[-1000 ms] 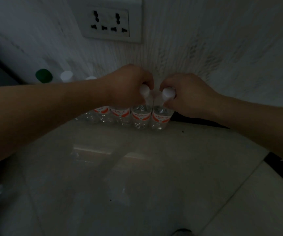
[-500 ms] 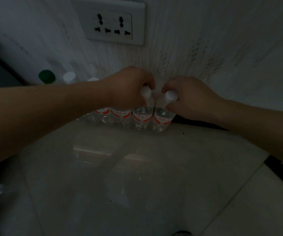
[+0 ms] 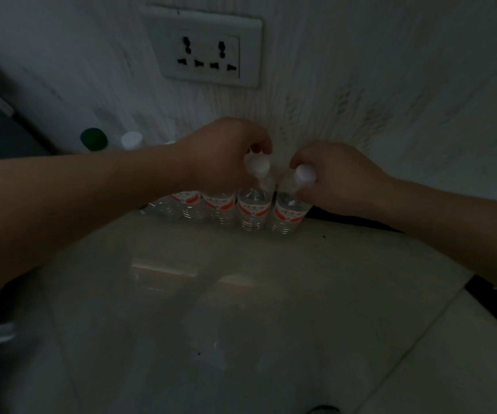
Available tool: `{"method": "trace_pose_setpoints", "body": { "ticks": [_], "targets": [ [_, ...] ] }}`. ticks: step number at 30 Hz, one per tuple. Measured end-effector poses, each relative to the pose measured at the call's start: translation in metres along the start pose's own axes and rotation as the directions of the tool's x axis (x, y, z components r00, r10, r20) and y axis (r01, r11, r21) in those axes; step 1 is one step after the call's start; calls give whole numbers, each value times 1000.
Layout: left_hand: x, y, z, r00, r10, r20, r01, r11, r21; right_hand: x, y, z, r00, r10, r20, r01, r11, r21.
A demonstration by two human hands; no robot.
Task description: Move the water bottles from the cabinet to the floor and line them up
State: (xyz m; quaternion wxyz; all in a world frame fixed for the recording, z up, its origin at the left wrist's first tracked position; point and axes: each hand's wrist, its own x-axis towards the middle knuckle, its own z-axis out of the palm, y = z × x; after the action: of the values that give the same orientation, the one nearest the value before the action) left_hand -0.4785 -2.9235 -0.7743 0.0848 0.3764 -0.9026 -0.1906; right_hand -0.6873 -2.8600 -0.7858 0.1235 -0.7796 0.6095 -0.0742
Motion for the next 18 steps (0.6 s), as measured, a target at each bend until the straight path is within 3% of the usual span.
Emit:
{"method": "trace_pose_setpoints", "body": {
  "ticks": [9,18],
  "targets": [
    [-12,-3,-11,999,-22,-25,23,999,35,1,-4,-4,999,28,19,-28,999,-44],
    [-30,2,-22,991,-67,-116,73,996,48,3,-25,-14,997,-28,-79,25,999,-32]
  ]
}}
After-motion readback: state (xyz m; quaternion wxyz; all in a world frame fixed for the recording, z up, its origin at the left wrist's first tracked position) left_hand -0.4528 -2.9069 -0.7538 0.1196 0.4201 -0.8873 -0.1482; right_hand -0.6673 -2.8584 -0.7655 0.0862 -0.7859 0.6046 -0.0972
